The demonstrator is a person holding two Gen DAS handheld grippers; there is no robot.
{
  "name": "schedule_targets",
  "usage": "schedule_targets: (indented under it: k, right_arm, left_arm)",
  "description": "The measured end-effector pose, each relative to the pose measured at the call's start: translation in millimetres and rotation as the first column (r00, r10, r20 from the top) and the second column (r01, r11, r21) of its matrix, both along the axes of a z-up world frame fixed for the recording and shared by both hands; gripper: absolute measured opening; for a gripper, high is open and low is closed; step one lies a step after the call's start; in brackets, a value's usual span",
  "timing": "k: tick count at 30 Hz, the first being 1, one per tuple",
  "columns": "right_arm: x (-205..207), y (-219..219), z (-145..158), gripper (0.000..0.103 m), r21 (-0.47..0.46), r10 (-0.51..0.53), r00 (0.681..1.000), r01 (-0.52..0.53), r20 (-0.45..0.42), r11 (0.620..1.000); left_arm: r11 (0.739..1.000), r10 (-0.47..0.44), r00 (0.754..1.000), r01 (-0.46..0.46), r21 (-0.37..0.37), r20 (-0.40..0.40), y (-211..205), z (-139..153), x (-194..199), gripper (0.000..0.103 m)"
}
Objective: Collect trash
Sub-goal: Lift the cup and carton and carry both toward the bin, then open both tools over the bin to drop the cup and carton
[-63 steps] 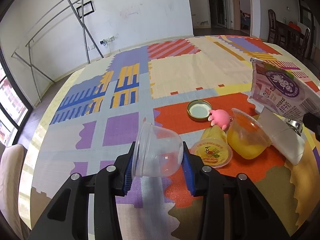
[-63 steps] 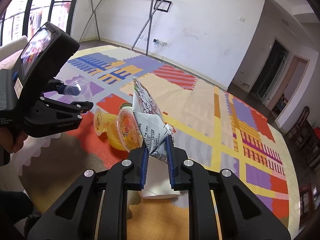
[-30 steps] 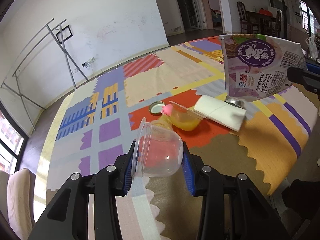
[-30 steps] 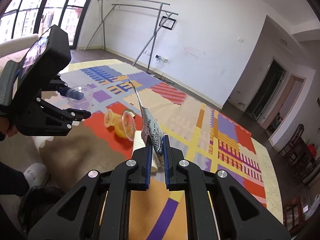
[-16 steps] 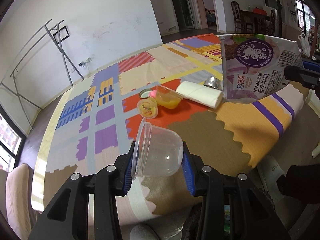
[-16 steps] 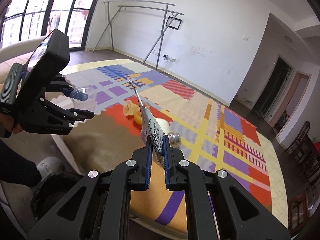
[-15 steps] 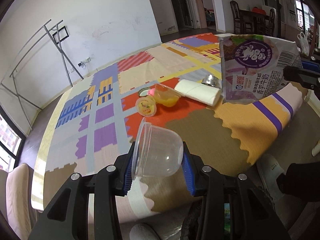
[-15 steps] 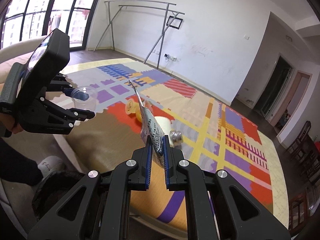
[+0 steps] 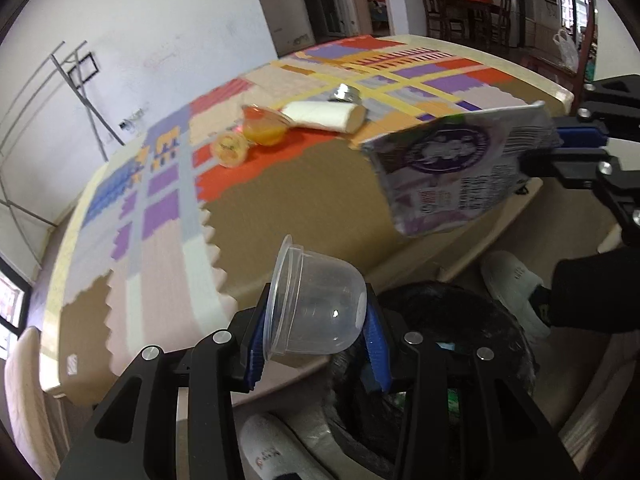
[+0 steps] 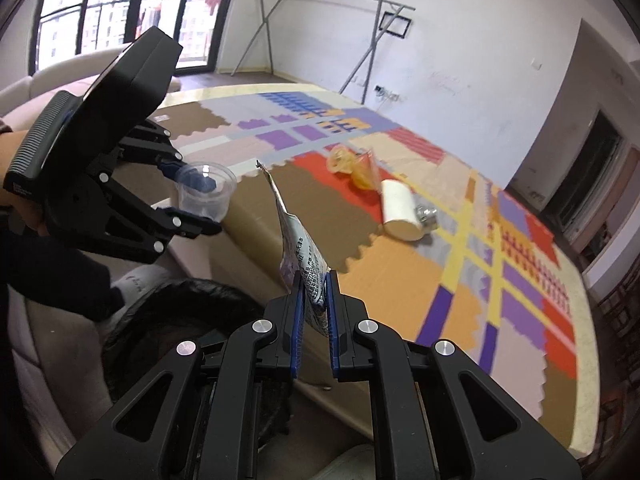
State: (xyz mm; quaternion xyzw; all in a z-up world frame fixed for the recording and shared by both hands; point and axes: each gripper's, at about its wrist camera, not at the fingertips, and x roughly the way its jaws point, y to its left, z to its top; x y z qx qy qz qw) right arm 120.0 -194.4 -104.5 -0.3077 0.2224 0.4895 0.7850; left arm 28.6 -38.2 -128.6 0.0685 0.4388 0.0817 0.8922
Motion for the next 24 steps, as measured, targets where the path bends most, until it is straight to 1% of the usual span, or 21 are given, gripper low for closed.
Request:
schedule_targets:
  k: [5,7,11,13,20,24]
  right_arm:
    - [0.3,-3.4,-20.0,0.011,-0.034,0.007,0.997,-0.009,-0.079,0.999]
    - [1.5,-3.4,-28.9,0.011,-0.054,0.000,0.995,-0.006,-0.103,0.999]
    - [1.1,-3.4,-47.0,0.011,-0.100,0.004,0.992,-0.017,-0.129,0.995]
    - [0.8,-2.4,-57.4,0.011,-0.126,0.003,0.990,-0.021,-0.140,0.992]
    - [-0.7,5.7,-93.4,0.011,-0.205,-0.001,0.971,-0.049,-0.240,0.978]
    - [1.2,12.7,-116.9,0.011,-0.274,-0.039,0.956,-0.043,-0.289,0.961]
  left_arm:
    - [0.998,-0.057,0.996,0.056,-0.024,-0.063,-15.1,-26.8,-10.7,0.044]
    - [0.995,-0.085,0.991,0.080,-0.051,-0.105,-18.2,-38.6,-12.1,0.044]
    - [0.991,-0.122,0.980,0.112,-0.072,-0.160,-25.0,-59.2,-12.9,0.044]
    - [0.990,-0.126,0.975,0.111,-0.089,-0.183,-23.2,-67.9,-10.5,0.044]
    - [0.985,-0.127,0.952,0.087,-0.150,-0.278,-18.5,-107.3,-3.9,0.044]
    - [0.983,-0.129,0.935,0.077,-0.168,-0.329,-16.9,-127.8,-1.3,0.044]
